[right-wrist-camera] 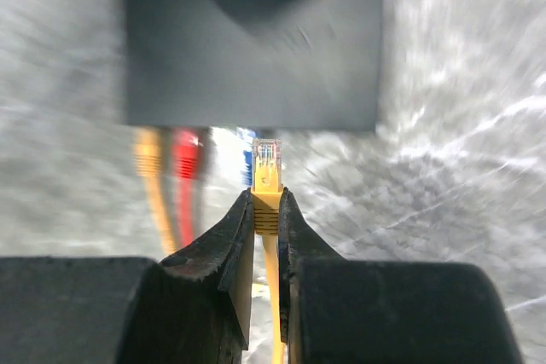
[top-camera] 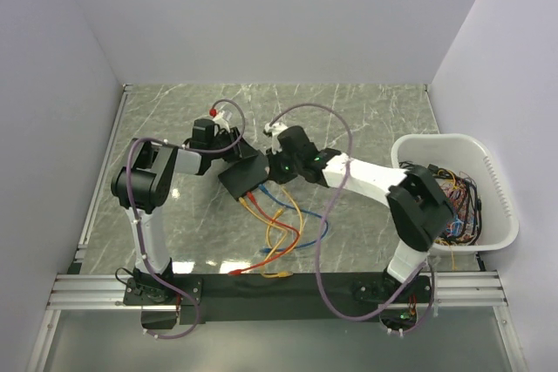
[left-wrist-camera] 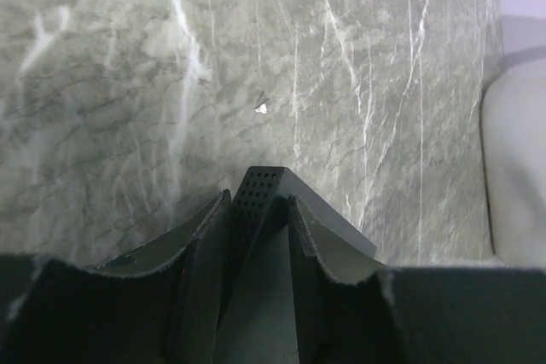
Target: Insert the plug into the switch port
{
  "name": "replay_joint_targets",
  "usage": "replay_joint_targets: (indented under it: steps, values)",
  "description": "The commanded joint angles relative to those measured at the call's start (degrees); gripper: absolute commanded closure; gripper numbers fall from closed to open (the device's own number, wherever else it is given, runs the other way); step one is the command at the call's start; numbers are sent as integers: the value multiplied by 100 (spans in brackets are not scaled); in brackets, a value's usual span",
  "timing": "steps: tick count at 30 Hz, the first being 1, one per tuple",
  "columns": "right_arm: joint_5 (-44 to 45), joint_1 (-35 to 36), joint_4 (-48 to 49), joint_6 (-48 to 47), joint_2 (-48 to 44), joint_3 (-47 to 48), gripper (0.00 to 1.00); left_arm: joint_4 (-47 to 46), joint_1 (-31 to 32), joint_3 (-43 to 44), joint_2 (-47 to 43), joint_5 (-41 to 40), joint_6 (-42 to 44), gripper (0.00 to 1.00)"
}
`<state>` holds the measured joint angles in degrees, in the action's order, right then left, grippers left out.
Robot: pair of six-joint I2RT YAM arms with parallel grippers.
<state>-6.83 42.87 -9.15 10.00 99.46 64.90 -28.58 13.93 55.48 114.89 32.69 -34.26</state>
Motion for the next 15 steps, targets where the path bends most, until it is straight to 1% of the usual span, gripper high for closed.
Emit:
replay_joint_targets:
  steps: [1,3,5,8,12,15]
  values:
    - [-222,-25,422,37,-682,58,100,388,-75,-169,-177,-166,7,62]
    - [-231,-25,536,54,-971,-161,100,406,-84,-196,-291,-175,16,62]
    - [-458,-51,790,125,-1165,-450,100,379,-93,-266,-397,-201,16,62]
    - [-591,-60,906,300,-1490,-680,100,301,-93,-362,-651,-298,-72,63]
    - [-819,-68,1230,520,-1937,-769,100,64,-145,-503,-1205,-544,-318,63]
    - [-873,-51,1135,503,-2280,-567,100,19,-233,-486,-1758,-597,-450,63]
